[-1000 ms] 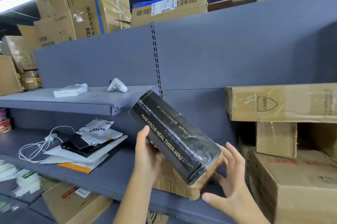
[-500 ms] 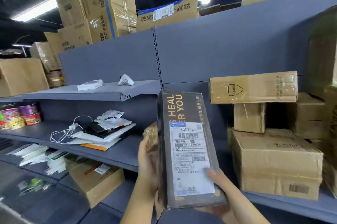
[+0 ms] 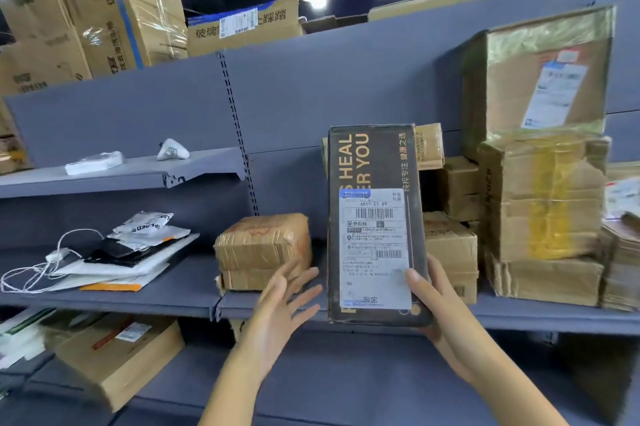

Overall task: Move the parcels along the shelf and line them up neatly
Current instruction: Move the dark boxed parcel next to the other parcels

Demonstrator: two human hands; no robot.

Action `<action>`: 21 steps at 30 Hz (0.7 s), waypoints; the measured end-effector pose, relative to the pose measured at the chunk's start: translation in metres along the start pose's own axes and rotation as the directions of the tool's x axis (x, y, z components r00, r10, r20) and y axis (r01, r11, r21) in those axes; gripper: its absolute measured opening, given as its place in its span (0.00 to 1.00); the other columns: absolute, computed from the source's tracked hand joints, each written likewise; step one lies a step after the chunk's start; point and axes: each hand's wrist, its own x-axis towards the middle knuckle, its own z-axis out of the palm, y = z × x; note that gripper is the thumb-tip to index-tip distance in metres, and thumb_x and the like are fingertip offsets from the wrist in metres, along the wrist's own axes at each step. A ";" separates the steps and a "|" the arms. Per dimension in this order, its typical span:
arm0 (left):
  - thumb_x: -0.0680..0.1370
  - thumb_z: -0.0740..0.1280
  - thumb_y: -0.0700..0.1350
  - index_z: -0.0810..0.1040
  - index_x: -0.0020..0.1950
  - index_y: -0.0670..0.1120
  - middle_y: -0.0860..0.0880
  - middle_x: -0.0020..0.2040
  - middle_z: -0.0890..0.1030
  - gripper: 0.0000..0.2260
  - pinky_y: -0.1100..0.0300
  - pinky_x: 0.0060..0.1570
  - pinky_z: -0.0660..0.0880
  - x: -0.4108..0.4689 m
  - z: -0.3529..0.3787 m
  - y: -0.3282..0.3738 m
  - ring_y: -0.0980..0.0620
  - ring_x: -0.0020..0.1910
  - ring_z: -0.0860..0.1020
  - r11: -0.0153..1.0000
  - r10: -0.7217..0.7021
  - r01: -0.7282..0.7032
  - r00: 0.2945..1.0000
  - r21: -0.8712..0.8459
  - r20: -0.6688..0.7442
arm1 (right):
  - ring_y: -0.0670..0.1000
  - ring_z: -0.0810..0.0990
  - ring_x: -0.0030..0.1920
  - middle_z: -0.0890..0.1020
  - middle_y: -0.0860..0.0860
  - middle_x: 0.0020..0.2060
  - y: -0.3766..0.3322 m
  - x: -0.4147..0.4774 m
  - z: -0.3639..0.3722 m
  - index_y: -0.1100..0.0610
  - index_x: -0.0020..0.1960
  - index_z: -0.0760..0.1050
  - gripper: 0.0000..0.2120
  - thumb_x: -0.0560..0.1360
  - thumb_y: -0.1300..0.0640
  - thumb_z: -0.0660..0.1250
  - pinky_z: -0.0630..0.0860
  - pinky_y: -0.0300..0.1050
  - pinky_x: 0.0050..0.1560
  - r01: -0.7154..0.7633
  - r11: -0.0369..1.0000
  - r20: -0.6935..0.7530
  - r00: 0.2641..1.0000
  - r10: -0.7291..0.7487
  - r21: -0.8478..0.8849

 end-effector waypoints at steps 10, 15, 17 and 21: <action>0.64 0.75 0.51 0.59 0.70 0.70 0.60 0.66 0.75 0.40 0.54 0.64 0.70 -0.024 0.078 -0.017 0.57 0.68 0.71 0.973 0.092 -0.150 0.949 0.176 0.301 | 0.48 0.63 0.74 0.64 0.39 0.73 -0.009 -0.066 -0.003 0.34 0.74 0.57 0.47 0.58 0.19 0.59 0.60 0.62 0.73 0.037 0.999 -0.268 0.962 -0.044 -0.031; 0.65 0.73 0.51 0.60 0.70 0.67 0.61 0.66 0.74 0.38 0.59 0.61 0.72 -0.032 0.120 -0.037 0.58 0.67 0.71 0.980 0.112 -0.166 0.916 0.108 0.386 | 0.50 0.70 0.69 0.70 0.44 0.69 -0.021 -0.130 -0.040 0.39 0.68 0.65 0.43 0.58 0.22 0.64 0.64 0.59 0.71 0.075 0.991 -0.503 0.856 -0.120 -0.109; 0.67 0.73 0.51 0.60 0.72 0.64 0.58 0.69 0.73 0.38 0.51 0.66 0.69 -0.034 0.145 -0.046 0.54 0.69 0.69 0.978 0.106 -0.176 0.884 0.113 0.455 | 0.48 0.73 0.67 0.74 0.41 0.66 -0.027 -0.159 -0.052 0.38 0.65 0.70 0.45 0.52 0.21 0.68 0.67 0.58 0.70 0.075 0.973 -0.527 0.830 -0.181 -0.216; 0.66 0.75 0.53 0.61 0.69 0.71 0.60 0.70 0.71 0.37 0.47 0.68 0.67 -0.038 0.205 -0.063 0.56 0.70 0.68 0.981 0.074 -0.163 0.806 0.101 0.587 | 0.47 0.78 0.62 0.79 0.44 0.63 -0.054 -0.199 -0.081 0.47 0.68 0.70 0.37 0.64 0.32 0.70 0.77 0.46 0.60 0.093 0.938 -0.534 0.802 -0.269 -0.333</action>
